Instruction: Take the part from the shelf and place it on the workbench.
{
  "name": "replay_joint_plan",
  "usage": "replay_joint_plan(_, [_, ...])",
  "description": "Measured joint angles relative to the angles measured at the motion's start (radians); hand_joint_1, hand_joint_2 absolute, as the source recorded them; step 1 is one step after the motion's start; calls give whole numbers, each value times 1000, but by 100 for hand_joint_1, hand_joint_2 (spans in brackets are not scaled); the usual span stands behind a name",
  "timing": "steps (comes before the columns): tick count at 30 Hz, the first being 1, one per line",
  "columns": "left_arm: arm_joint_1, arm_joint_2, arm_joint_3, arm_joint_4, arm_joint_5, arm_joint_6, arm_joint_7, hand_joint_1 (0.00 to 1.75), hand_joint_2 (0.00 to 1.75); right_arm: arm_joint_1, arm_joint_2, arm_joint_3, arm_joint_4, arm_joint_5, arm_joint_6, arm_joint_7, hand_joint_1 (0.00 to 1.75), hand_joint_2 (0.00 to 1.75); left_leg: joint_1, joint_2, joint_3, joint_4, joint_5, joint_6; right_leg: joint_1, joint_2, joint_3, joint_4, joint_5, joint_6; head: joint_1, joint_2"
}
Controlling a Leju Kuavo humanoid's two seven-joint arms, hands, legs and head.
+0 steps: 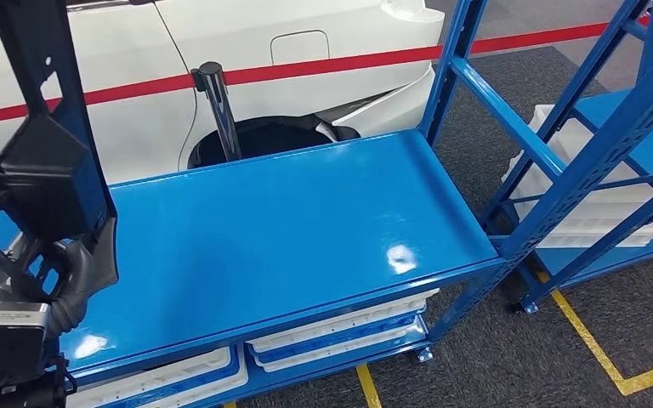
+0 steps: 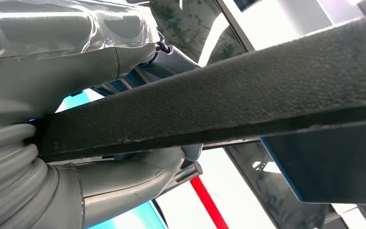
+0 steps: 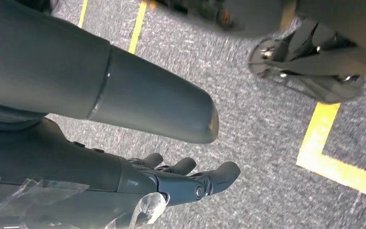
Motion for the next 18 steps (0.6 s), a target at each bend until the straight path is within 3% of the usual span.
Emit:
replay_joint_plan(2, [3, -8, -1, 0, 27, 3, -25, 175, 175, -1, -1, -2, 0, 0, 0, 0, 0, 0, -3, -2, 2, 2, -2, -3, 3, 0, 66, -144, 67, -9, 0, 0])
replay_joint_plan(3, [4, -12, -2, 0, 41, 5, -38, 175, 175, -2, -1, -4, 0, 0, 0, 0, 0, 0, -4, -2, 2, 2, -3, -6, 5, 0, 89, -196, 85, -14, 0, 0])
replay_joint_plan(6, [12, -21, -6, -1, 78, 9, -68, 175, 175, -3, -1, -8, 0, 0, 0, 0, 0, 0, -6, -2, 1, 1, -4, -19, 9, 1, 100, -232, 94, -25, -1, 0])
replay_joint_plan(8, [18, -27, -8, -1, 103, 10, -88, 175, 175, -4, 0, -9, 0, 0, 0, 2, 0, 0, -4, -2, -9, 23, -22, -29, 5, 0, 102, -238, 99, -35, -2, 0])
replay_joint_plan(9, [20, -30, -9, -2, 113, 10, -96, 175, 175, -4, 0, -9, 0, 0, 1, 3, 0, 0, -2, -2, -25, 61, -47, -34, 3, 0, 103, -240, 101, -40, -4, 0])
replay_joint_plan(11, [27, -36, -12, -3, 132, 10, -112, 175, 175, -3, -1, -10, 0, 1, 3, 6, 0, 0, 2, -2, -82, 193, -113, -44, 1, -1, 102, -240, 101, -44, -7, 0])
replay_joint_plan(13, [37, -44, -19, -3, 153, 9, -128, 175, 175, -3, -1, -10, 0, 1, 6, 8, 0, 0, 6, -2, -127, 294, -145, -51, 1, 0, 102, -240, 101, -45, -7, 0])
replay_joint_plan(14, [41, -49, -22, -3, 161, 8, -135, 175, 175, -3, -1, -10, 0, 1, 6, 8, 0, 0, 8, -2, -126, 291, -134, -53, 1, 0, 103, -240, 101, -45, -8, 0])
replay_joint_plan(15, [44, -54, -25, -3, 167, 8, -142, 175, 175, -3, -1, -10, 0, 1, 7, 9, 0, 0, 10, -2, -106, 250, -107, -54, 0, 1, 104, -239, 100, -43, -8, 0])
replay_joint_plan(18, [49, -67, -35, -4, 179, 6, -154, 175, 175, -4, -1, -10, 0, 0, 6, 11, 0, 0, 12, -3, -12, 50, -26, -51, 3, 2, 106, -236, 95, -32, -8, 0])
